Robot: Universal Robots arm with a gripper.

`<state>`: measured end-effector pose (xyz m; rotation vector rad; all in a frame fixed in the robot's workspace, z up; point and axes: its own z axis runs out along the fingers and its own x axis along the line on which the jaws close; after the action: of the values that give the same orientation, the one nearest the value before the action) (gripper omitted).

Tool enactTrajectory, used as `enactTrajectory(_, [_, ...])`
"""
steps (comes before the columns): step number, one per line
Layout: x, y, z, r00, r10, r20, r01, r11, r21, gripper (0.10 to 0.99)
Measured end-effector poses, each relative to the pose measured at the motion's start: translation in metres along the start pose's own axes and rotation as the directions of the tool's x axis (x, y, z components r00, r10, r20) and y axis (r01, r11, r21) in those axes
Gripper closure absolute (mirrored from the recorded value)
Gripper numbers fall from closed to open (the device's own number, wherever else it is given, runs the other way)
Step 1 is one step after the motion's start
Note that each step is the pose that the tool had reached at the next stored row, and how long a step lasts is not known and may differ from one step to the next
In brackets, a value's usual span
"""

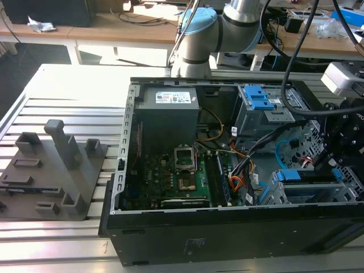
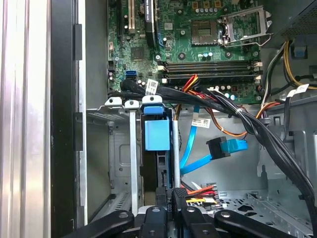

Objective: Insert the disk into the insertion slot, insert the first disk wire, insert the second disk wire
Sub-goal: 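Insert the first disk wire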

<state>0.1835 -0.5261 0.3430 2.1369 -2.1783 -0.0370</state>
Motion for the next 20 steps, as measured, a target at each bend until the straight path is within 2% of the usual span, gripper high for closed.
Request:
enactTrajectory(3, [0.002,-0.0001,0.0009,1.0,0.0,0.0035,0.0,1.0,0.0,0.914])
enactTrajectory(4, [0.0021,-0.0001,0.0011,1.0,-0.001,0.0074,0.001,1.0,0.0,0.914])
enactTrajectory(6, [0.002,-0.0001,0.0014,0.9997,-0.002,0.0253,0.002,1.0,0.0,0.914])
enactTrajectory(8, [0.0022,-0.0002,0.0013,0.9995,-0.003,0.0306,0.003,1.0,-0.001,0.914])
enactTrajectory(20, [0.0075,-0.0002,0.0005,0.9995,-0.003,0.0315,0.003,1.0,0.0,0.914])
